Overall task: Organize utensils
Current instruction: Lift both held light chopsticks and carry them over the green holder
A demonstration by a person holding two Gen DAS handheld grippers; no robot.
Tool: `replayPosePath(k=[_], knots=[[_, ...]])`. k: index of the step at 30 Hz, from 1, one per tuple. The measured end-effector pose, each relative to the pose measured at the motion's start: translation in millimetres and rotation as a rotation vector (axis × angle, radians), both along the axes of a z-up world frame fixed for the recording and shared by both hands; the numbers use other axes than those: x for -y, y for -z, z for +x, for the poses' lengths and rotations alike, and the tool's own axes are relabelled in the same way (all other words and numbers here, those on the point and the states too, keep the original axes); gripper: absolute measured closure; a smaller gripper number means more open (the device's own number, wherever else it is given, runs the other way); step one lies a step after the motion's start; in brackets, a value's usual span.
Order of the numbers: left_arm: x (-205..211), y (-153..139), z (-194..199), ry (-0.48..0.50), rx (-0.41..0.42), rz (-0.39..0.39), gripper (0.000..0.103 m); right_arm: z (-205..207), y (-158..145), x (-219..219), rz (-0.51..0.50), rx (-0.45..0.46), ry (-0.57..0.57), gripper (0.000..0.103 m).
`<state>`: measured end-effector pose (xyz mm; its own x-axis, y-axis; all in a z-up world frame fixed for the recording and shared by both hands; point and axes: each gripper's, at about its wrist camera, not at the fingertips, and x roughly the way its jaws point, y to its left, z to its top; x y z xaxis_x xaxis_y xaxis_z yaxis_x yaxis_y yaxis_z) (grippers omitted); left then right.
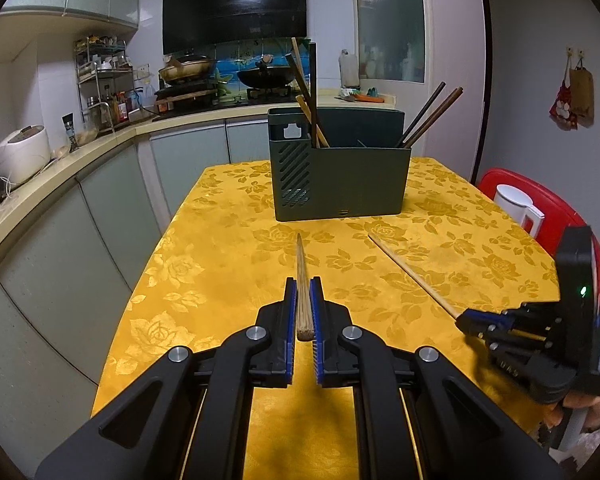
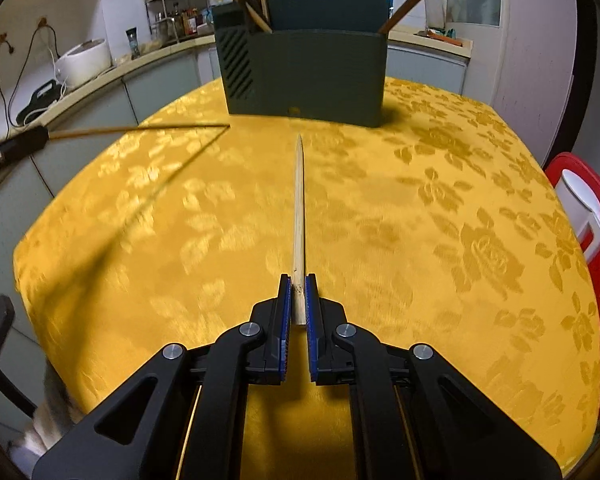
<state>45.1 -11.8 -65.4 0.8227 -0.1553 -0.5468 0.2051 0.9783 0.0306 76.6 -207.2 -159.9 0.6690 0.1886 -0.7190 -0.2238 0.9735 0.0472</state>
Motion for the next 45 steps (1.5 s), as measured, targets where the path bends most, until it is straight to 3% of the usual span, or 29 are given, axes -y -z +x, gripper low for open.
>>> replayPosePath(k=[16, 23, 32, 37, 41, 45], knots=[[-0.6, 0.6, -0.9, 0.001, -0.006, -0.009, 0.097, -14.3, 2.9, 7.1, 0.026, 0.043, -0.016, 0.093], [-0.9, 2.4, -1.3, 0.000, -0.009, -0.013, 0.097, -17.1, 3.1, 1.2, 0.014, 0.057, -0.030, 0.082], [-4.6, 4.4, 0.1, -0.010, -0.012, -0.019, 0.097, -16.8, 5.0, -0.1, -0.023, 0.087, -0.028, 0.083], [-5.4, 5.0, 1.2, -0.011, -0.012, -0.020, 0.097, -14.4, 3.9, 3.5, -0.018, 0.074, -0.008, 0.094], [-5.1, 4.3, 0.9, -0.011, -0.010, -0.020, 0.097, -15.2, 0.9, 4.2, -0.008, 0.045, -0.010, 0.095], [-6.3, -1.3, -0.7, -0.009, 0.009, -0.016, 0.097, -20.5, -14.3, 8.4, 0.006, 0.072, -0.005, 0.095]])
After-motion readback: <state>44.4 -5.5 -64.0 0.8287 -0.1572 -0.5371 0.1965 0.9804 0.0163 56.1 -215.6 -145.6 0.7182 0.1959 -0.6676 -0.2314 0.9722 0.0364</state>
